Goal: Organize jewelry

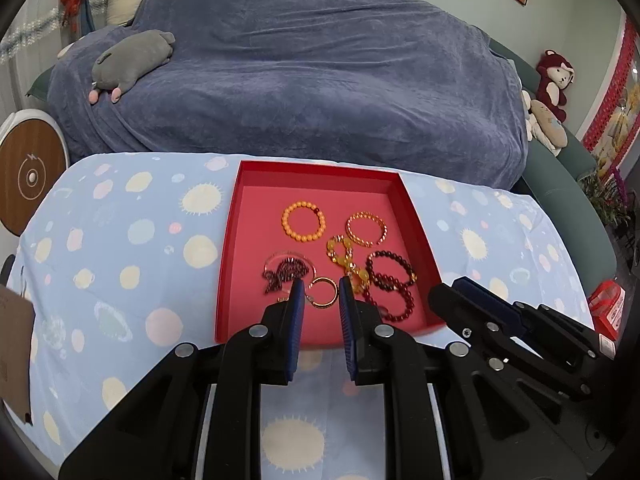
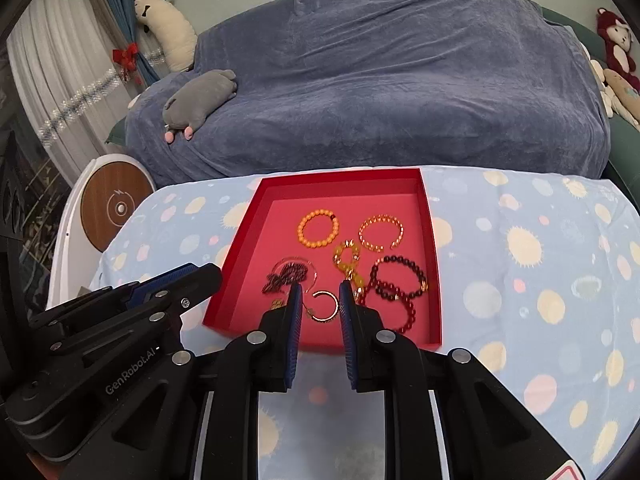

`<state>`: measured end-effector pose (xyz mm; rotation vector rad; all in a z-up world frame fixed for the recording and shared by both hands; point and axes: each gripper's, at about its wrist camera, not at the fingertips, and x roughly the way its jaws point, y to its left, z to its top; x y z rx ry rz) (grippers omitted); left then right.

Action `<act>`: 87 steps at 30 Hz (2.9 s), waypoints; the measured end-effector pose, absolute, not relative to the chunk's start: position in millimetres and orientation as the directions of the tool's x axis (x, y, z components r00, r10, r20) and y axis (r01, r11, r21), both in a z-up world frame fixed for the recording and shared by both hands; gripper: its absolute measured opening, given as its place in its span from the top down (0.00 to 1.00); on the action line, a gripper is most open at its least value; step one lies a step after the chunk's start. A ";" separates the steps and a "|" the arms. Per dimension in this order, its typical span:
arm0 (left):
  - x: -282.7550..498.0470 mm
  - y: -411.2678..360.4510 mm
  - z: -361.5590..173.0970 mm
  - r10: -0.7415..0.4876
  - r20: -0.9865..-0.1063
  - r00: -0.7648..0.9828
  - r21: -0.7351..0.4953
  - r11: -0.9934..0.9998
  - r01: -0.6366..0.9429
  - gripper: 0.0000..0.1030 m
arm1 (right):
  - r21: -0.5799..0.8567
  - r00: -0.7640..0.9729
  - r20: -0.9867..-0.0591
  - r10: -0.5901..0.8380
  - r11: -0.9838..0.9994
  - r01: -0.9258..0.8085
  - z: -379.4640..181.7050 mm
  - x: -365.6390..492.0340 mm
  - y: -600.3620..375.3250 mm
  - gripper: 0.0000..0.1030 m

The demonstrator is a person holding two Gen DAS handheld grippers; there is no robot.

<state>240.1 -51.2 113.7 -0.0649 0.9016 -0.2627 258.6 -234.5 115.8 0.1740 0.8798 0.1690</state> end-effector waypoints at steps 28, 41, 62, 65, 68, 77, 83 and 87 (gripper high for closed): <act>341.9 -59.6 58.1 -0.197 -0.821 0.536 -0.128 0.978 0.164 0.83 | 0.219 0.574 -0.797 0.186 0.976 -0.013 62.7 363.9 -233.9 0.83; 349.5 -57.9 46.4 -0.190 -0.830 0.524 -0.128 0.980 0.152 0.83 | 0.204 0.551 -0.816 0.173 0.979 -0.006 50.6 374.9 -230.3 0.83; 343.8 -53.9 52.3 -0.172 -0.830 0.530 -0.113 0.983 0.142 0.83 | 0.195 0.549 -0.819 0.166 0.981 -0.004 52.2 373.1 -227.0 0.79; 342.0 -53.1 53.6 -0.173 -0.829 0.531 -0.115 0.983 0.140 0.83 | 0.199 0.550 -0.818 0.169 0.980 -0.006 55.0 368.1 -226.9 0.74; 335.1 -51.6 56.3 -0.175 -0.827 0.535 -0.118 0.983 0.140 0.83 | 0.181 0.560 -0.813 0.157 0.983 -0.012 59.2 357.0 -225.2 0.68; 293.5 -46.1 64.6 -0.172 -0.828 0.534 -0.117 0.984 0.135 0.82 | 0.180 0.564 -0.811 0.157 0.984 -0.015 70.8 311.0 -228.0 0.52; 260.3 -41.1 68.1 -0.154 -0.829 0.537 -0.107 0.987 0.117 0.67 | 0.185 0.564 -0.813 0.146 0.983 0.013 77.7 279.6 -232.3 0.46; 241.6 -37.5 68.6 -0.138 -0.835 0.533 -0.095 0.990 0.107 0.59 | 0.160 0.578 -0.807 0.119 0.987 0.019 82.2 258.4 -231.5 0.42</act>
